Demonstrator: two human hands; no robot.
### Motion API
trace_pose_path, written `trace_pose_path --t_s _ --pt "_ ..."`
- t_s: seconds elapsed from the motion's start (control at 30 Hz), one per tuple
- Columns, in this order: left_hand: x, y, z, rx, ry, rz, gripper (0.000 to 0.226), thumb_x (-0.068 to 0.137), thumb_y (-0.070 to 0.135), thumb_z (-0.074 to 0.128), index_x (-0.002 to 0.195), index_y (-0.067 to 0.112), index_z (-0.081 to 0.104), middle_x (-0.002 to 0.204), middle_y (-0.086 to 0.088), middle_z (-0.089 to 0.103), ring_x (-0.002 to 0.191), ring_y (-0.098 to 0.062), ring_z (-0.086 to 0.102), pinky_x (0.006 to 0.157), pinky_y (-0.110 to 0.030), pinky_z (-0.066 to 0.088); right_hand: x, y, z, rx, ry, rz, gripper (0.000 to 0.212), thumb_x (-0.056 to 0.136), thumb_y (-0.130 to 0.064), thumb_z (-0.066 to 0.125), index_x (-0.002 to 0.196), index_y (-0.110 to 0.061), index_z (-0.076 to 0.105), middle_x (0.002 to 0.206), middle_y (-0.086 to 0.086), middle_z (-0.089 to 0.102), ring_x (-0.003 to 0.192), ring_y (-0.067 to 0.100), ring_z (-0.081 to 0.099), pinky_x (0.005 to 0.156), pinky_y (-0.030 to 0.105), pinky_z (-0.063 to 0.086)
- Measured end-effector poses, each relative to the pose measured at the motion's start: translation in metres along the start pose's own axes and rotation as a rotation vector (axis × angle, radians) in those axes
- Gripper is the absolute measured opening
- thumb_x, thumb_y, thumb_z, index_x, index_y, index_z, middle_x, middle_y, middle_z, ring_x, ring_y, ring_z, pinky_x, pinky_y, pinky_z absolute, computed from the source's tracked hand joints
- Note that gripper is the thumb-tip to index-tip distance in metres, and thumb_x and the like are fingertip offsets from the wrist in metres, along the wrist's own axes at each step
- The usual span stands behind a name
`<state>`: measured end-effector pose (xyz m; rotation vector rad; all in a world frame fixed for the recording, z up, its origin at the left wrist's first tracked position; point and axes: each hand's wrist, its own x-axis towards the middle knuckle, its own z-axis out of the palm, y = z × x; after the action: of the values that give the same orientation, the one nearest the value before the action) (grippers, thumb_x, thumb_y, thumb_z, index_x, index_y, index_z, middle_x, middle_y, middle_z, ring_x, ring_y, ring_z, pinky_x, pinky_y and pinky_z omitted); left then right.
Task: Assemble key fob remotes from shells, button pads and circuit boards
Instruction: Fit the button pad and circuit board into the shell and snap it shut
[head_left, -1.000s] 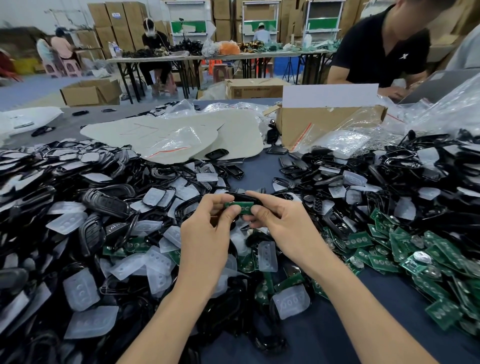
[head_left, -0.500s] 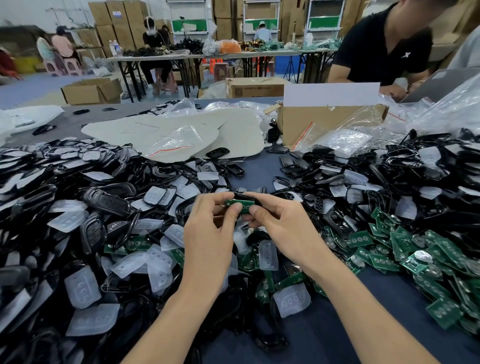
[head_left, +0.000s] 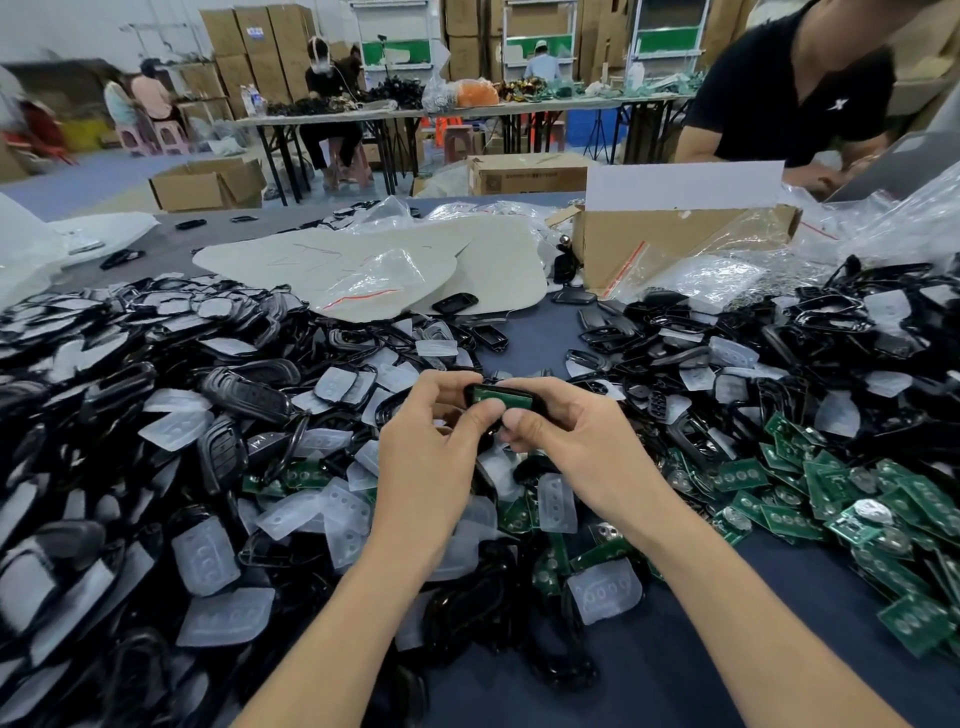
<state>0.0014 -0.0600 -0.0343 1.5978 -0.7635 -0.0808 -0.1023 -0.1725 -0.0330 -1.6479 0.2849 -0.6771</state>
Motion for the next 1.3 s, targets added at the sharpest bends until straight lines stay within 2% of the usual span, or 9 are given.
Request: trace_pose_path --t_s 0.27,0.4,0.53,0.6,0.67,0.8,0.97,1.1,1.3 --pt "0.023 0.024 -0.069 0.204 -0.32 0.018 0.022 0.099 0.045 0.054 0.106 0.03 0.069 0.09 0.017 0.073 0.087 0.002 0.067 0.077 -0.016 0.051 0.003 -0.001 0.02 0.184 0.104 0.089 0.015 0.094 -0.008 0.068 0.105 -0.018 0.071 0.085 -0.002 0.077 0.072 0.012 0.07 0.065 0.019 0.054" --pt "0.067 0.022 -0.108 0.713 -0.174 -0.01 0.025 0.103 0.036 0.05 0.108 0.019 0.069 0.094 0.007 0.071 0.093 -0.015 0.065 0.078 -0.028 0.048 0.01 -0.008 0.034 0.476 0.182 0.168 0.013 0.094 -0.012 0.069 0.107 -0.011 0.069 0.084 0.005 0.074 0.069 0.014 0.065 0.063 0.022 0.054" --pt "0.098 0.016 -0.113 1.2 -0.312 -0.14 0.036 0.101 0.041 0.052 0.095 0.007 0.063 0.093 -0.011 0.069 0.089 -0.032 0.062 0.082 -0.04 0.052 0.009 -0.012 0.041 0.732 0.214 0.242 0.018 0.087 -0.022 0.074 0.101 -0.012 0.071 0.073 0.0 0.068 0.059 0.011 0.06 0.06 0.024 0.055" --pt "0.102 0.012 -0.108 1.32 -0.363 -0.132 0.041 0.099 0.045 0.053 0.079 0.008 0.052 0.089 -0.01 0.065 0.086 -0.031 0.058 0.078 -0.038 0.047 0.006 -0.011 0.037 0.762 0.218 0.265 0.03 0.08 -0.03 0.074 0.105 -0.014 0.075 0.069 -0.003 0.063 0.057 0.01 0.056 0.06 0.025 0.056" --pt "0.104 0.007 -0.105 1.346 -0.375 -0.127 0.037 0.096 0.045 0.056 0.084 0.01 0.056 0.099 -0.011 0.065 0.096 -0.033 0.058 0.084 -0.04 0.043 0.005 -0.009 0.033 0.754 0.242 0.286 0.019 0.089 -0.03 0.068 0.098 -0.019 0.081 0.064 -0.004 0.06 0.055 0.009 0.053 0.06 0.025 0.056" --pt "0.104 -0.002 -0.104 1.282 -0.339 -0.12 0.031 0.093 0.04 0.061 0.109 0.013 0.064 0.118 -0.013 0.059 0.115 -0.035 0.051 0.099 -0.044 0.039 0.006 -0.007 0.028 0.785 0.32 0.327 0.029 0.101 -0.021 0.059 0.084 -0.013 0.082 0.067 0.0 0.068 0.061 0.011 0.065 0.064 0.025 0.059" --pt "0.098 -0.008 -0.104 1.057 -0.229 0.038 0.024 0.097 0.029 0.06 0.115 0.013 0.059 0.118 -0.011 0.058 0.114 -0.031 0.051 0.097 -0.043 0.042 0.006 -0.007 0.028 0.811 0.238 0.3 0.02 0.104 -0.017 0.053 0.107 -0.004 0.067 0.085 0.007 0.073 0.078 0.019 0.072 0.07 0.027 0.06" --pt "0.082 0.016 -0.091 0.585 -0.108 0.033 0.015 0.099 0.032 0.057 0.108 0.021 0.055 0.093 0.007 0.069 0.089 -0.019 0.066 0.081 -0.037 0.052 0.005 -0.008 0.03 0.667 0.245 0.276 0.019 0.105 -0.014 0.05 0.112 -0.005 0.064 0.081 0.005 0.074 0.067 0.017 0.07 0.061 0.026 0.06" --pt "0.015 0.022 -0.036 -0.056 -0.278 -0.067 0.005 0.102 0.021 0.054 0.107 0.023 0.055 0.072 -0.003 0.073 0.059 -0.013 0.063 0.052 -0.021 0.049 -0.001 -0.007 0.028 0.162 0.204 0.19 0.016 0.106 -0.02 0.044 0.113 -0.02 0.059 0.063 -0.006 0.061 0.045 0.011 0.048 0.041 0.022 0.037"
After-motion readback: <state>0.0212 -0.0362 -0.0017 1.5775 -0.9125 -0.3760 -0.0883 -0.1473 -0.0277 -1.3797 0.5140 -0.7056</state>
